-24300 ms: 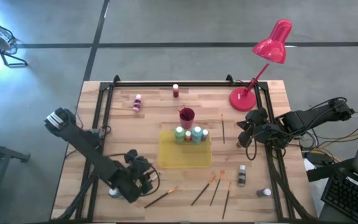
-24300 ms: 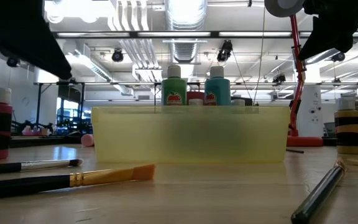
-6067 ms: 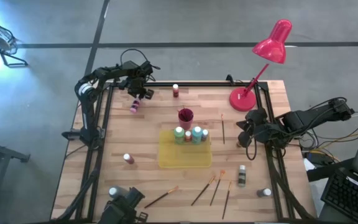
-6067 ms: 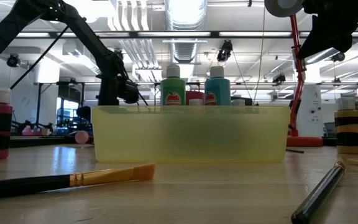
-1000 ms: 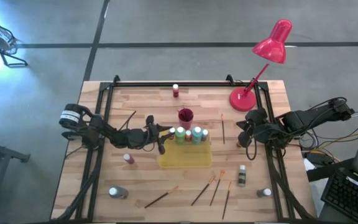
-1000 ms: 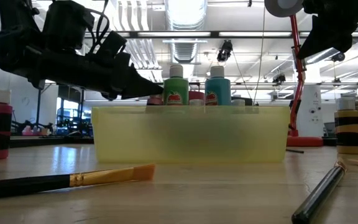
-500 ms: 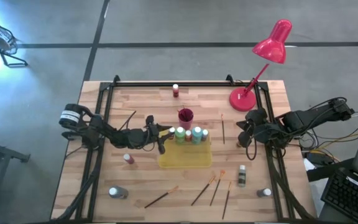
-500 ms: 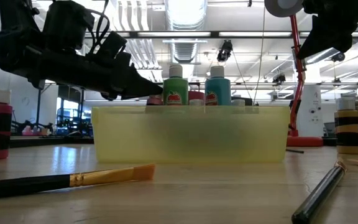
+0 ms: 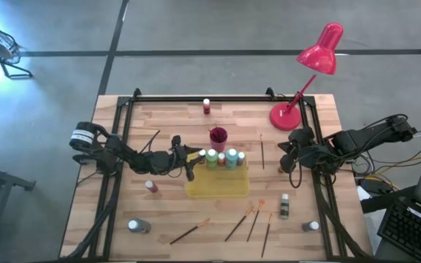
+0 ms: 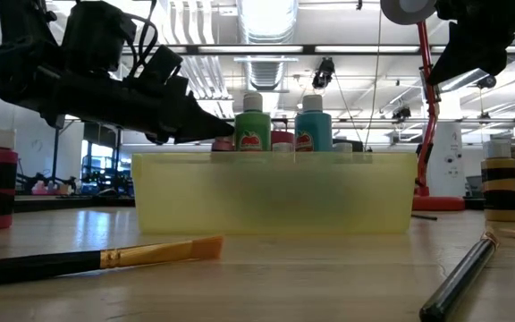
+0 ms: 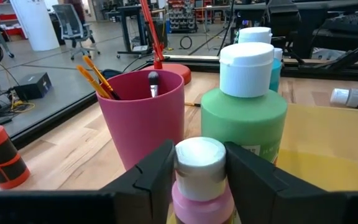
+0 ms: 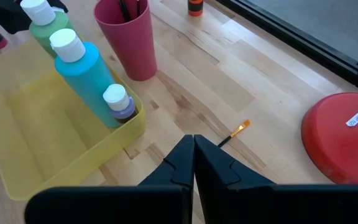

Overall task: Pick & Place Paint Supplies
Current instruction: Put the small pink paint bottle into the yellow bin

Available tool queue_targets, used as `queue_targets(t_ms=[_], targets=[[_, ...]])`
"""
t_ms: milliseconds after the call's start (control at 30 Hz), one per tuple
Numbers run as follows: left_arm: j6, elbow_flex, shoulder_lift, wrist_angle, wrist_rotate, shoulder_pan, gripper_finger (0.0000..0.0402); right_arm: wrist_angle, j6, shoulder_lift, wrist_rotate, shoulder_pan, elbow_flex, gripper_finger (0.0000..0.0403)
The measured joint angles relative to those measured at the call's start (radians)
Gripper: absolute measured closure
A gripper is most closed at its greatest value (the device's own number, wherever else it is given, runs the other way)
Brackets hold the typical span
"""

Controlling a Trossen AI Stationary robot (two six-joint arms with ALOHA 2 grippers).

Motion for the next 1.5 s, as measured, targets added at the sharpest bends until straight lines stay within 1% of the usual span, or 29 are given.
queue_targets(t_ms=[167,467,567,733,833,900,967,1033,1133,1200,1267,1333,1433,1500], targets=[[0.000,0.000,-0.001,-0.002,0.000,0.000,0.0251,0.000,0.000,0.000,0.000,0.000,0.000,0.0394],[-0.001,0.000,-0.002,-0.020,0.000,0.000,0.0250,0.000,0.000,0.000,0.000,0.000,0.000,0.0394],[0.041,0.004,-0.018,-0.015,-0.002,0.000,0.0250,0.000,0.000,0.000,0.000,0.000,0.000,0.0394],[0.131,0.004,-0.100,-0.022,-0.006,0.000,0.0250,0.000,0.000,0.000,0.000,0.000,0.000,0.0394],[0.166,0.004,-0.182,-0.072,-0.007,-0.007,0.0250,0.000,0.000,0.000,0.000,0.000,0.000,0.0394],[0.185,0.004,-0.250,-0.149,-0.006,-0.015,0.0251,0.000,0.000,0.000,0.000,0.000,0.000,0.0394],[0.191,0.005,-0.332,-0.274,-0.005,-0.024,0.0254,0.000,0.000,0.000,0.000,0.000,0.000,0.0394],[0.176,0.023,-0.420,-0.465,-0.005,-0.036,0.0260,0.000,0.000,0.000,0.000,0.000,0.000,0.0394],[0.076,0.088,-0.532,-0.810,-0.003,-0.057,0.0275,0.000,0.000,0.000,0.000,0.000,0.000,0.0394],[-0.002,0.144,-0.576,-1.023,0.012,-0.072,0.0289,0.000,0.000,0.000,0.000,0.000,0.000,0.0394],[-0.055,0.197,-0.588,-1.170,0.044,-0.088,0.0305,0.000,0.000,0.000,0.000,0.000,0.000,0.0394],[-0.080,0.236,-0.579,-1.245,0.090,-0.107,0.0322,0.000,0.000,0.000,0.000,0.000,0.000,0.0394],[-0.086,0.267,-0.543,-1.268,0.165,-0.133,0.0347,0.000,0.000,0.000,0.000,0.000,0.000,0.0394],[-0.085,0.278,-0.513,-1.285,0.196,-0.145,0.0364,0.000,0.000,0.000,0.000,0.000,0.000,0.0394]])
